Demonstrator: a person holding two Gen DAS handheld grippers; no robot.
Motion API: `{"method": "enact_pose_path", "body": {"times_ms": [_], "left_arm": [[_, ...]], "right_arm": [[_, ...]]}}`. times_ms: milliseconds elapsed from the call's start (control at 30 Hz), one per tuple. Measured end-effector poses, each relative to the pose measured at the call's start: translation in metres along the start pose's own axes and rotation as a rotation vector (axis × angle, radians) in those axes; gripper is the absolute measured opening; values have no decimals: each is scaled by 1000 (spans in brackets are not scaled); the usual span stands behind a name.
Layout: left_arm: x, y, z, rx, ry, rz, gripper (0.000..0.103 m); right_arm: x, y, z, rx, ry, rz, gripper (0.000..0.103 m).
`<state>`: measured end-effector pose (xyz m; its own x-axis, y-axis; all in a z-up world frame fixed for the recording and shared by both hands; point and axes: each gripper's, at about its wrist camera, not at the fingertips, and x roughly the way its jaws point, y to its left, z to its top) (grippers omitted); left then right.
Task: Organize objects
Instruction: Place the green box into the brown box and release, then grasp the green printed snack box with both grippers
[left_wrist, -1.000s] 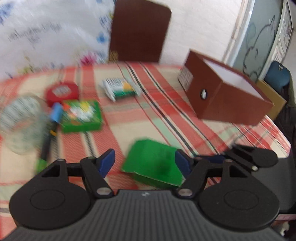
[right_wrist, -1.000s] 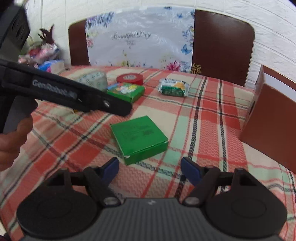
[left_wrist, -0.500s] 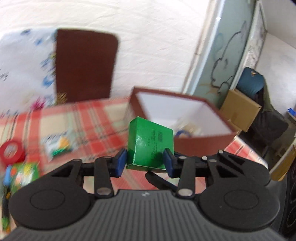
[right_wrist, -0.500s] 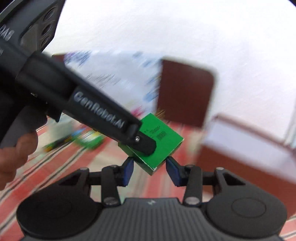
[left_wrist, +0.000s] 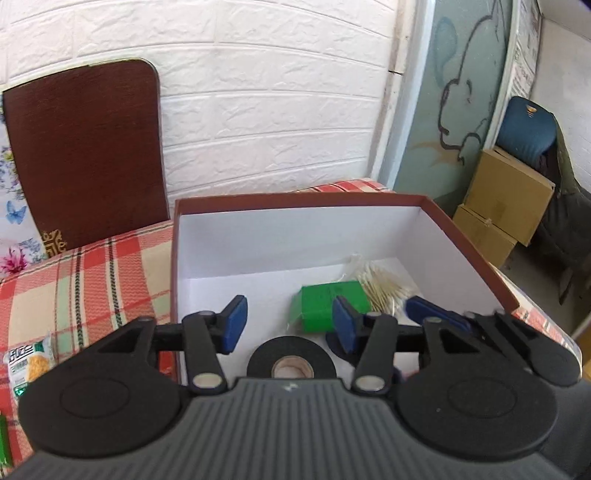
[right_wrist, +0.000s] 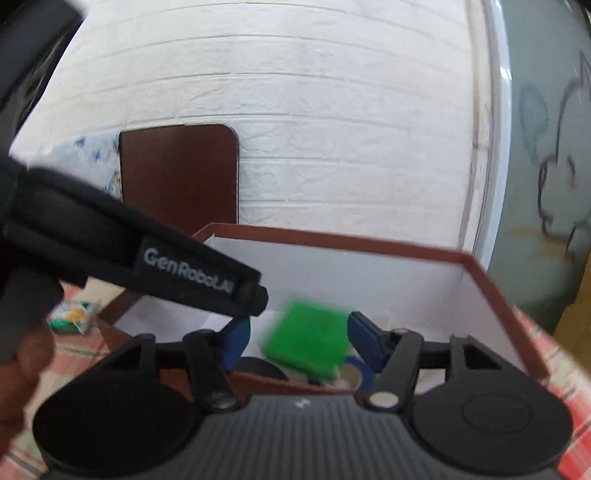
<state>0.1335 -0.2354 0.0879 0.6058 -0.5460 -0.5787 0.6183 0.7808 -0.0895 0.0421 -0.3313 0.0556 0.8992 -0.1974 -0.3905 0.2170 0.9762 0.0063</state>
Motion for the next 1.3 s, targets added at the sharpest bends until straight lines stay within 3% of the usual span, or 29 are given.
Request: {"method": "enact_pose_path", "body": {"times_ms": [100,333,567,733,1000,1100,1200,1300], "left_arm": [[-12,-1,-1,27,-9,62,54],[-43,14,-12,21,-9,138,54],[-78,69,-47,-52,-20,202,57],[-108,136,-114,-122,8,307,59],[-151,198,-208,-190,4,429,60],[-160,200,-219,-207,-70,428,60],[-152,202,-217,-199,-74,439,63],[-150,207,-217,-216,-82,410,66]], "right_arm": [[-14,0,-8,2,-42,-42,58],[-34,-2,-6,88,-37,-17,58],[-55,25,0,59,-51,15,58],[-64,72,-4,-35,-48,129,58],[-26,177,-33,-239,106,414,58],[-3,212,-28,-249,141,496,60],[23,249,-21,-311,152,561,83],[52,283,-18,-388,162,556,86]]}}
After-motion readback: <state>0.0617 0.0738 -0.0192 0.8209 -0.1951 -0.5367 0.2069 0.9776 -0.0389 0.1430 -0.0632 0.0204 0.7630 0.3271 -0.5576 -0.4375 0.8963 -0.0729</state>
